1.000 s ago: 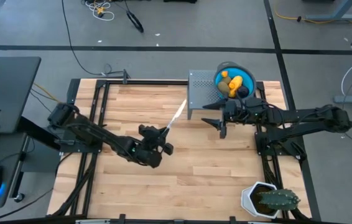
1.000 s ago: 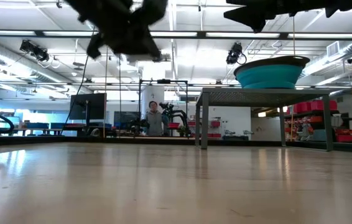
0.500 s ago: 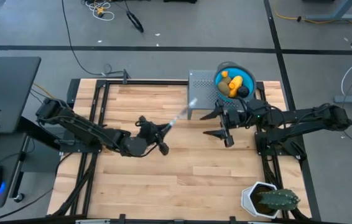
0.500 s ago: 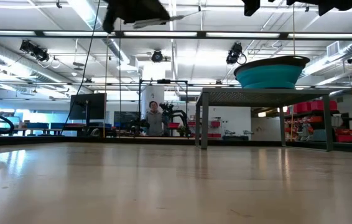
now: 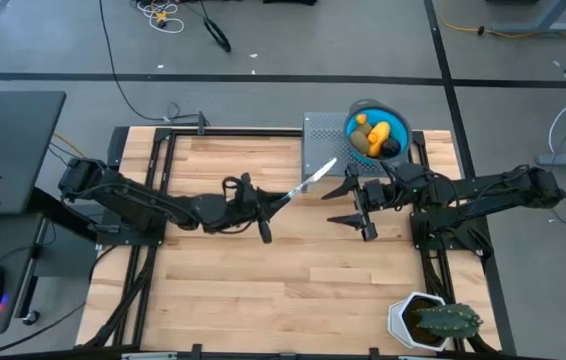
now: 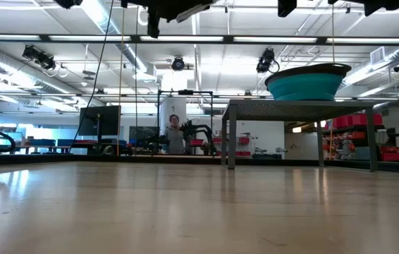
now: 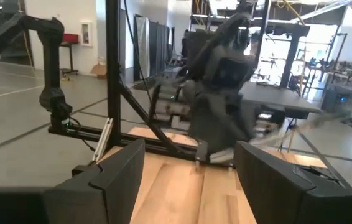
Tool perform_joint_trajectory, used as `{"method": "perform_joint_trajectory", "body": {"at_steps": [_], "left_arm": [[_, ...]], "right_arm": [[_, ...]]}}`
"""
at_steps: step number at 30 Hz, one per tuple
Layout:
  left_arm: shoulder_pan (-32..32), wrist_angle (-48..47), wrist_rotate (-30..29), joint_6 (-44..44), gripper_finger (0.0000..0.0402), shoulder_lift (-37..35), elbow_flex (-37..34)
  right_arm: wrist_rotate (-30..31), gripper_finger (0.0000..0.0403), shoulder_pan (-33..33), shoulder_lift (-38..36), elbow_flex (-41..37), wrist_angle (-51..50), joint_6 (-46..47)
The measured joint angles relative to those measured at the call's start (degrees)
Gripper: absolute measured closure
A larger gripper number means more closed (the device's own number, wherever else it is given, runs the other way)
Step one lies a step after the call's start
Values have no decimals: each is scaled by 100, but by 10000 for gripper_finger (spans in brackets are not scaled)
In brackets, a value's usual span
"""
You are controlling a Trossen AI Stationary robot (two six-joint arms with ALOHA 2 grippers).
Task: Pick & Place Fruit
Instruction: Put the blue knife on the shelf to the left of the blue strainer bowl
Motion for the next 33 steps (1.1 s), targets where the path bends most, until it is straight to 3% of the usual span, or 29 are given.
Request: {"method": "perform_joint_trajectory", "body": {"at_steps": [5,10,15,23,26,29,33], "left_arm": [[225,1172,823,131,351,20,-114],[229,2018,1547,113,349,46,-215],[149,2408,1610,130,351,52,-400],[167,2648,1983,391,349,52,-449],[165,2432,1561,429,351,54,-449],[202,2201,741,366,349,55,-449],[315,2028,88,-109,349,55,-440]], "right_arm": [[396,144,31,236,0,128,-5],[782,144,29,890,0,1344,-25],[642,144,60,1481,0,2540,8],[650,144,56,1967,0,3136,61],[650,144,58,1913,0,3133,59],[650,144,58,1751,0,3099,26],[689,144,67,1431,0,2751,-27]]}}
